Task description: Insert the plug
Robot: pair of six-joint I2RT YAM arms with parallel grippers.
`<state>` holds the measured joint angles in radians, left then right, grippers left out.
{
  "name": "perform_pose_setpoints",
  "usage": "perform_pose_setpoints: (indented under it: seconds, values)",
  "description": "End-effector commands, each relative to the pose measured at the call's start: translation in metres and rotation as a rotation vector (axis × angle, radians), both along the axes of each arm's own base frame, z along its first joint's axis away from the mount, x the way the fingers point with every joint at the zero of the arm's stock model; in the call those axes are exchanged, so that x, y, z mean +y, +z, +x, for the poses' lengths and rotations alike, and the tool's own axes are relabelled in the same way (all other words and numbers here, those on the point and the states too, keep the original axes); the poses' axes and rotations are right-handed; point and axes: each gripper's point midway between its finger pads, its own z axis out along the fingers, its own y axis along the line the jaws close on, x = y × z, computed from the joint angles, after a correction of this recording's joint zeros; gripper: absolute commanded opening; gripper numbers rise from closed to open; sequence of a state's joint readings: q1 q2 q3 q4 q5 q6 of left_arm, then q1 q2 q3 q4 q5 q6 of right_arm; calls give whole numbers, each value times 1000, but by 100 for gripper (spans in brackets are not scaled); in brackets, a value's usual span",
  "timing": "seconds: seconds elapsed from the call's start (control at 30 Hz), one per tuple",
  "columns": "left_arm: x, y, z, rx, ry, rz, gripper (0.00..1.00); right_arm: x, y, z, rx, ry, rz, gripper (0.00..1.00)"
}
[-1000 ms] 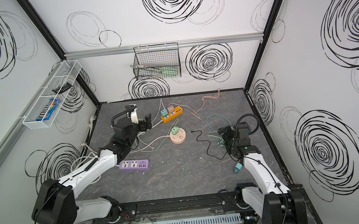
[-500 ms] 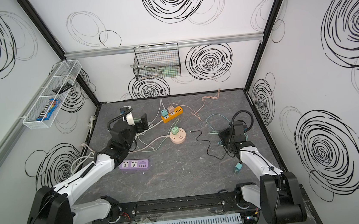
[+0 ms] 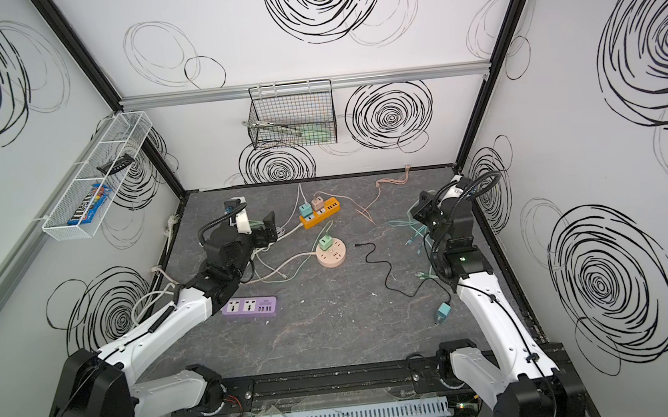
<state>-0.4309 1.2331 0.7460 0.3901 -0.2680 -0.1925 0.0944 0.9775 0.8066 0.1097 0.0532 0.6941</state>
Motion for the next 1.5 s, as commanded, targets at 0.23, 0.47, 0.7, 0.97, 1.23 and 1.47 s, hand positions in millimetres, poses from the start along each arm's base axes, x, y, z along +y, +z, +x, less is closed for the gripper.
perform_pose_setpoints:
  seconds: [0.23,0.47,0.7,0.97,1.23,1.47]
  values:
    - [-38,10,-2,1,-186,21,96,32,130,-18,-342,171,-330,0]
    - [-71,16,-13,-33,-302,55,96,55,184,-30,-473,282,-380,0]
    - [-127,27,-38,-21,-577,76,96,86,213,-47,-588,424,-390,0]
    - [-199,72,-83,-124,-902,9,96,129,181,-51,-563,622,-398,0]
    - [-256,81,-85,-139,-982,11,96,152,160,-61,-547,773,-332,0]
    - [-281,83,-65,-173,-947,-16,96,162,166,-81,-591,865,-294,0]
